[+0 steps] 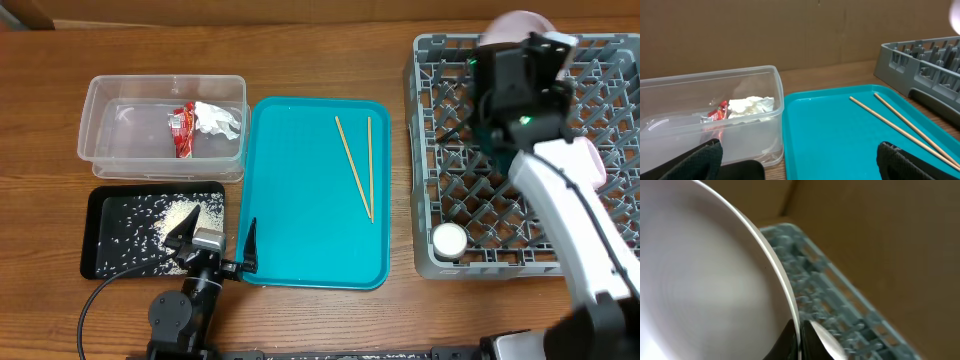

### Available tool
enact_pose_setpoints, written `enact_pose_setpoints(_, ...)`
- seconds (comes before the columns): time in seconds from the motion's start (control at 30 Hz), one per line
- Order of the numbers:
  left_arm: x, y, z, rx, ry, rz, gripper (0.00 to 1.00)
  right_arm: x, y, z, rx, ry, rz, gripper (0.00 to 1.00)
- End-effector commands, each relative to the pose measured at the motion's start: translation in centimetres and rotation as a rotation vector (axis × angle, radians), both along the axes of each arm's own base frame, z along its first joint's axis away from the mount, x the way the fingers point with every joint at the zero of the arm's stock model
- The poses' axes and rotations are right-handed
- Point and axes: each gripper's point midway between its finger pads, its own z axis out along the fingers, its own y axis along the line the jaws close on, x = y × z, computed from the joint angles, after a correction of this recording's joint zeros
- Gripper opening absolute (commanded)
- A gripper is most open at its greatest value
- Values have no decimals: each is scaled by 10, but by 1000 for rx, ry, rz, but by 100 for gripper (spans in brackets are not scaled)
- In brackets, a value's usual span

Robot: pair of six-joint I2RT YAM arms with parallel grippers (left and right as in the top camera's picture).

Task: Sort waste into correct bins and load items into the dishwasher
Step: 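Lift the pink plate and stand it upright in the dish rack, then grasp one chopstick on the teal tray and place it in the rack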

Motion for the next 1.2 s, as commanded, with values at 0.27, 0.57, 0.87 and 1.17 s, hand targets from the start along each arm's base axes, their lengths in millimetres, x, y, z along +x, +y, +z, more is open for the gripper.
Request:
enact_pose_setpoints(0.27, -1, -1, 0, 11, -9, -10, 100, 34, -13, -42, -47, 78, -14, 4)
enact_pose_setpoints(0.57, -1, -1, 0, 11, -9, -10, 100, 46, 8, -51, -64, 102, 44, 26)
enact_pose_setpoints(0.87, -1, -1, 0, 11, -9, -10, 100, 37, 105, -20, -6, 56, 316, 67)
enact_pose_setpoints(1.17, -1, -1, 0, 11, -9, -10, 100, -40, 335, -82, 644, 377, 1170, 59)
